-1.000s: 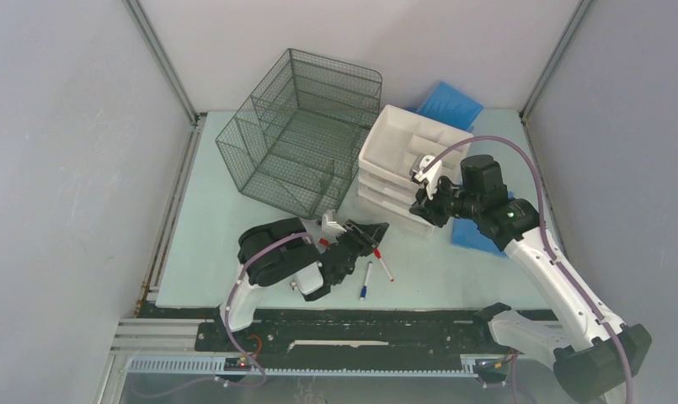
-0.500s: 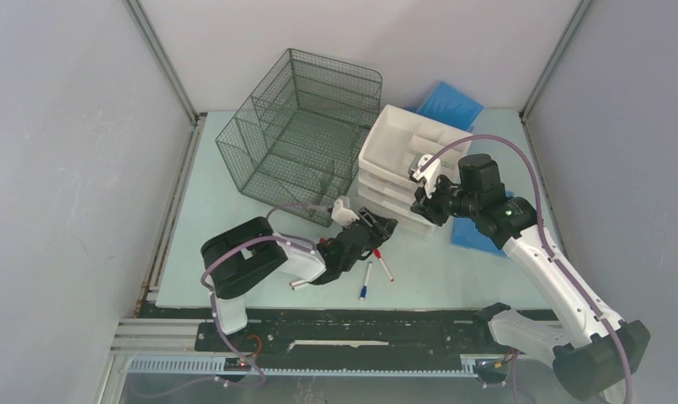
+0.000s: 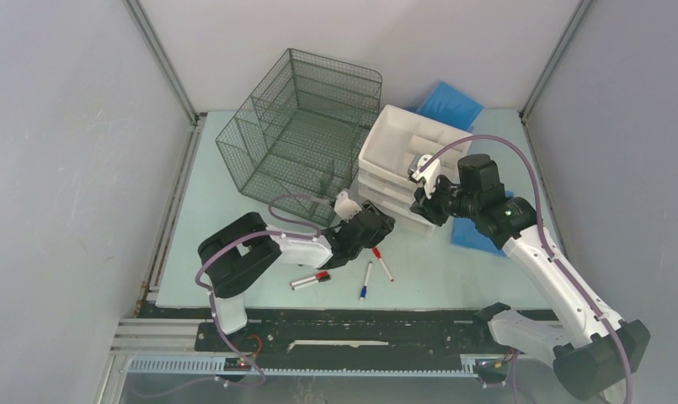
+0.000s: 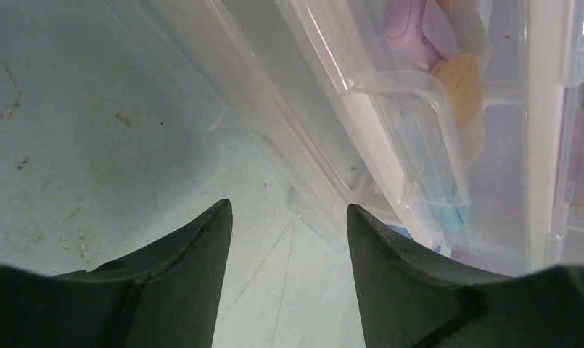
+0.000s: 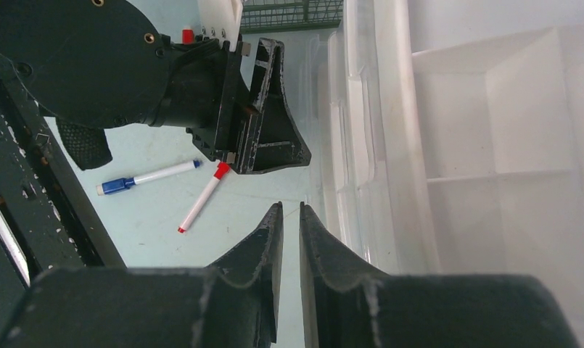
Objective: Organize the desk
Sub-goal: Open the drawer in the storage box.
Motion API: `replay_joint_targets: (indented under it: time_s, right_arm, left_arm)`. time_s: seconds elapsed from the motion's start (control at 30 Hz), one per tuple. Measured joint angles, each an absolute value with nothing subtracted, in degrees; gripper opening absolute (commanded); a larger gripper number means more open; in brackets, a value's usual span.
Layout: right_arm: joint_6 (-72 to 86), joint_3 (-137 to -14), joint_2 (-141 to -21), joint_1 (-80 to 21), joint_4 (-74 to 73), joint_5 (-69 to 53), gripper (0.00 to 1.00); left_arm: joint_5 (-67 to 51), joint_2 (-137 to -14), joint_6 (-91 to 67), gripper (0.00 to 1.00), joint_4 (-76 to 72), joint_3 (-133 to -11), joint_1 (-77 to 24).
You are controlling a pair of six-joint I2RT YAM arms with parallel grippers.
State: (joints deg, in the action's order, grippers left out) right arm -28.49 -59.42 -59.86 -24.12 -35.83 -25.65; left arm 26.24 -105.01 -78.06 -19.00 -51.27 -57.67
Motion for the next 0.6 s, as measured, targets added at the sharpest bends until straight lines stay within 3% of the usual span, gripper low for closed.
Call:
replay_joint_targets:
  time_s: [0.6]
  right_arm:
    - [-28.5,-59.4,-60.0,-24.1,-35.8,-25.4,0.21]
  left_arm:
    - [19.5,-106.2,-74.6,0.66,-35.5,-46.4,-55.4]
